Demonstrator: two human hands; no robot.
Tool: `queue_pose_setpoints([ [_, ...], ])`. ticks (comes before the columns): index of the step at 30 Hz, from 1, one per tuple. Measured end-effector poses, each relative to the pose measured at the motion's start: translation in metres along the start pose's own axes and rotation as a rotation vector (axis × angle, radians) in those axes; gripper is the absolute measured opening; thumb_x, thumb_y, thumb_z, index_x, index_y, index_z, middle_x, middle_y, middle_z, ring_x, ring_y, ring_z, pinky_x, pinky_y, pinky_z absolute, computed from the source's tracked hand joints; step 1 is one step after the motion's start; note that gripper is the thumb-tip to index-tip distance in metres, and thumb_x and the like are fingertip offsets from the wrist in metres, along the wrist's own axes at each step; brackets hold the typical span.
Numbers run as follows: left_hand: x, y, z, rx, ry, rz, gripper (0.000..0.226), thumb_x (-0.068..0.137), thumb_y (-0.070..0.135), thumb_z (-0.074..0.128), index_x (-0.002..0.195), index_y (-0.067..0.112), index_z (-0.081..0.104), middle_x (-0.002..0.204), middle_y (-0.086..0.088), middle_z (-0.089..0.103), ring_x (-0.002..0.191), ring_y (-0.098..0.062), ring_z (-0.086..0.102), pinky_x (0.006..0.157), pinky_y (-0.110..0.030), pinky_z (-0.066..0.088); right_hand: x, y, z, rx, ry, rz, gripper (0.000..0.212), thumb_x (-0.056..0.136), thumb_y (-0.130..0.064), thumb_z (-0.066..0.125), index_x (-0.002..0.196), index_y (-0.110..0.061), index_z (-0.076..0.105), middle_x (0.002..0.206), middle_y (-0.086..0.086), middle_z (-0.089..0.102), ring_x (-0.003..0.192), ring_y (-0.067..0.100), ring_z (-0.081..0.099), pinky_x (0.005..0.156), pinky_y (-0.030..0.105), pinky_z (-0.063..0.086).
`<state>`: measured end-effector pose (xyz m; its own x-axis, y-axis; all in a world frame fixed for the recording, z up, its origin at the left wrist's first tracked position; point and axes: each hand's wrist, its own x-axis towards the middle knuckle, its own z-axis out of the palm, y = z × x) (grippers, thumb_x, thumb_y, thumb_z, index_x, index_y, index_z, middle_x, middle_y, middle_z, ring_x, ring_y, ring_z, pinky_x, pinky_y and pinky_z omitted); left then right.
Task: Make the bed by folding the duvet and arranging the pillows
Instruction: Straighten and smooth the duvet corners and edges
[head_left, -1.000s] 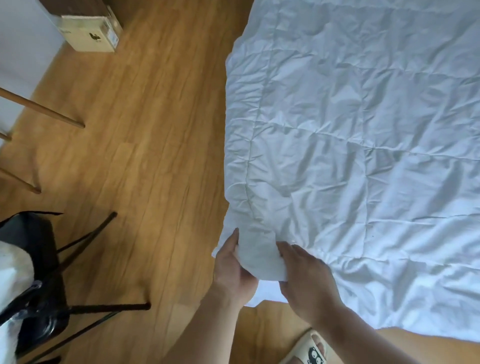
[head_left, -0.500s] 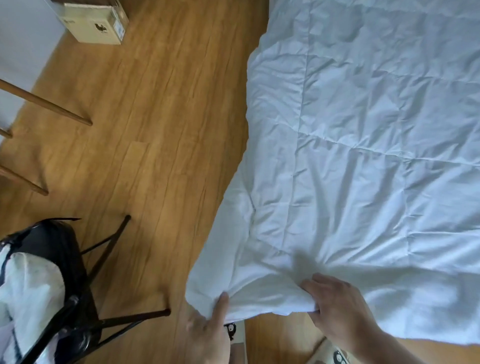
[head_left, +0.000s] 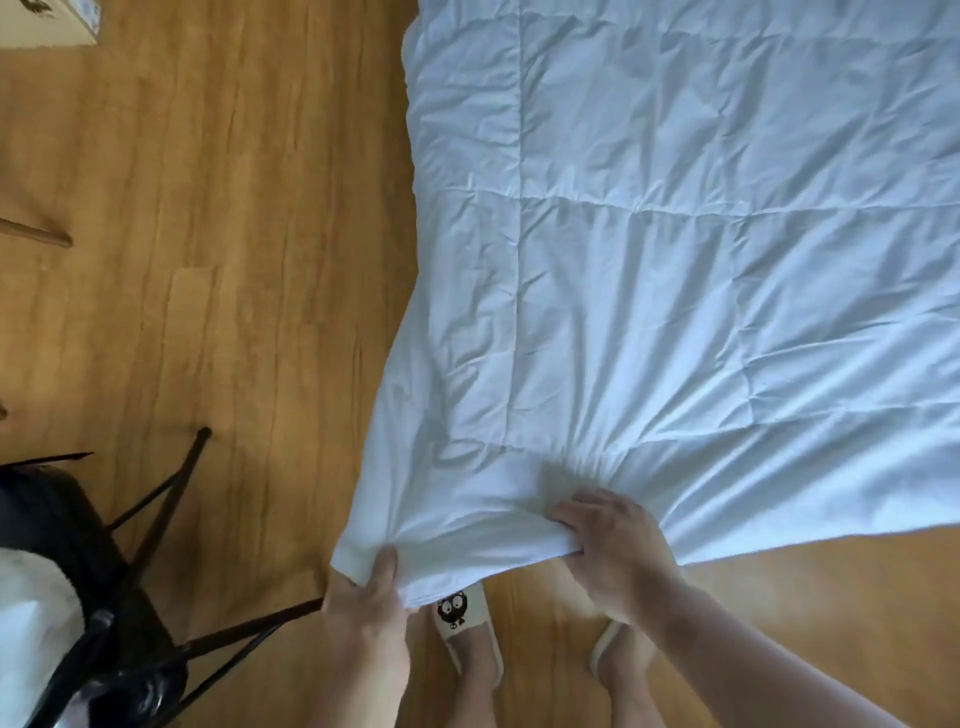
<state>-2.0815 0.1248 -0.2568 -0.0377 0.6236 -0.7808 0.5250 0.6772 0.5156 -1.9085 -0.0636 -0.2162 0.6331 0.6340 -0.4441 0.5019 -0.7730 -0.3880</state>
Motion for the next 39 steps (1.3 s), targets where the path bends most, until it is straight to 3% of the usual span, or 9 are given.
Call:
queue_pose_setpoints([
  [6,-0.009,0.017,0.028,0.217,-0.014,-0.203,0.036,0.092,0.015,0.064,0.125,0.002,0.056,0.095,-0.011,0.059,0.077,-0.025,0.059,0.060,-0.036,0.057,-0.012,0.017,0.013,0.182,-0.110,0.040,0.050,0.089,-0.042,0.061,0.138,-0.037,0.054,0.147,-0.017,0.047,0.137,0.012,0.042,0.118,0.029,0.029],
  [9,-0.034,0.036,0.062,0.811,-0.012,0.416,0.054,0.087,0.026,0.068,0.134,0.014,0.045,0.124,-0.008,0.051,0.106,-0.029,0.055,0.085,-0.039,0.051,-0.028,0.048,-0.007,0.270,0.058,0.114,0.054,0.087,-0.051,0.059,0.138,-0.033,0.056,0.141,-0.011,0.054,0.133,0.013,0.047,0.111,0.029,0.034],
  [12,-0.105,0.043,0.122,0.968,-0.478,1.219,0.048,0.083,0.025,0.073,0.127,0.022,0.055,0.123,0.005,0.052,0.114,-0.018,0.052,0.093,-0.028,0.045,-0.044,0.118,-0.029,0.208,0.224,0.317,0.063,0.080,-0.045,0.062,0.140,-0.030,0.053,0.143,-0.007,0.051,0.135,0.018,0.046,0.105,0.037,0.040],
  [15,-0.143,0.023,0.191,1.375,-0.875,1.337,0.067,0.086,0.047,0.065,0.144,0.035,0.035,0.141,0.011,0.037,0.131,-0.016,0.039,0.107,-0.028,0.038,-0.059,0.200,-0.051,0.030,0.084,0.328,0.094,0.067,-0.044,0.078,0.150,-0.035,0.035,0.157,-0.009,0.032,0.147,0.017,0.028,0.115,0.045,0.033],
  [20,-0.171,-0.014,0.280,1.865,-0.664,1.486,0.094,0.080,0.051,0.068,0.153,0.034,0.011,0.145,-0.006,0.024,0.130,-0.031,0.028,0.108,-0.044,0.028,-0.076,0.306,-0.083,-0.276,0.017,0.333,0.096,0.085,-0.037,0.072,0.158,-0.040,0.010,0.166,-0.014,0.004,0.156,0.016,-0.001,0.123,0.052,0.004],
  [27,-0.185,-0.032,0.332,1.678,-0.654,1.383,0.031,0.078,0.017,0.056,0.105,0.029,0.065,0.101,0.007,0.070,0.094,-0.022,0.068,0.080,-0.032,0.053,-0.073,0.376,-0.099,-0.063,0.274,0.313,0.035,0.088,-0.027,0.067,0.123,-0.030,0.068,0.112,-0.004,0.074,0.108,0.025,0.066,0.093,0.037,0.043],
  [30,-0.194,-0.046,0.315,1.784,-0.782,1.405,0.025,0.056,0.028,0.064,0.082,0.031,0.064,0.077,0.014,0.064,0.071,-0.013,0.069,0.059,-0.027,0.054,-0.102,0.392,-0.083,-0.004,0.163,0.202,0.035,0.078,-0.036,0.070,0.113,-0.035,0.066,0.111,-0.011,0.071,0.102,0.021,0.067,0.084,0.030,0.044],
  [35,-0.231,-0.052,0.383,1.744,-0.827,1.496,0.049,0.076,0.066,0.046,0.113,0.034,0.049,0.108,0.013,0.054,0.103,-0.014,0.059,0.080,-0.032,0.054,-0.146,0.463,-0.090,0.003,0.228,0.229,0.069,0.069,-0.048,0.074,0.133,-0.028,0.058,0.129,-0.001,0.058,0.115,0.026,0.059,0.093,0.040,0.050],
  [39,-0.281,-0.069,0.485,1.656,-0.815,1.734,0.078,0.074,0.071,0.055,0.139,0.029,0.040,0.128,0.002,0.044,0.117,-0.022,0.048,0.094,-0.037,0.048,-0.145,0.538,-0.150,-0.272,0.137,0.392,0.108,0.071,-0.050,0.078,0.158,-0.034,0.016,0.162,-0.002,0.014,0.153,0.024,0.012,0.119,0.052,0.024],
])
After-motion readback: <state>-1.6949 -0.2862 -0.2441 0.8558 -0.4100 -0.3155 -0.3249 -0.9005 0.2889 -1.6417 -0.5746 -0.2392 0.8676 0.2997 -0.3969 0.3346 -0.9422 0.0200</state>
